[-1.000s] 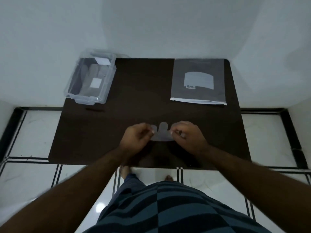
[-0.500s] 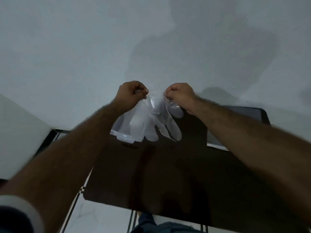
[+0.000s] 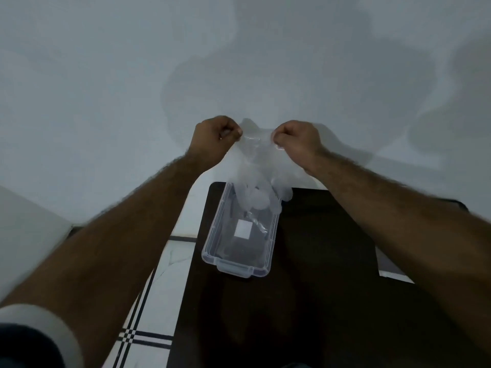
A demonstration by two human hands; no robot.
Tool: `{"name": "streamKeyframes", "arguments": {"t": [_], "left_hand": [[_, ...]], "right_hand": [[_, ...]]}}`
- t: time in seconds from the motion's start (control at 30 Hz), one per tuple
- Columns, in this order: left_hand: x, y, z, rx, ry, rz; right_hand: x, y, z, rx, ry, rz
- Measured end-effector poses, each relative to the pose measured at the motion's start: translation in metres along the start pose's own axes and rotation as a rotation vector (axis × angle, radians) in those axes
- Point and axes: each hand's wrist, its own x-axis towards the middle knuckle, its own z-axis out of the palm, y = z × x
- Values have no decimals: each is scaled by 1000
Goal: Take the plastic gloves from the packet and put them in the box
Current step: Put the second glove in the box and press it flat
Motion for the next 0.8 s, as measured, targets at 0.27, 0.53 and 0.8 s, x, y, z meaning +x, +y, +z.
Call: {"name": "streamKeyframes", "arguments": {"t": [0.27, 0.53, 0.8], "left_hand": [[-48, -21, -22, 2, 9, 265], [-105, -61, -8, 230, -135, 428], [-81, -78, 6, -22, -143, 111]], "right_hand": [[-46, 13, 10, -84, -15, -298], [-102, 69, 38, -284, -180, -398], [-77, 69, 52, -198, -119, -270]]}}
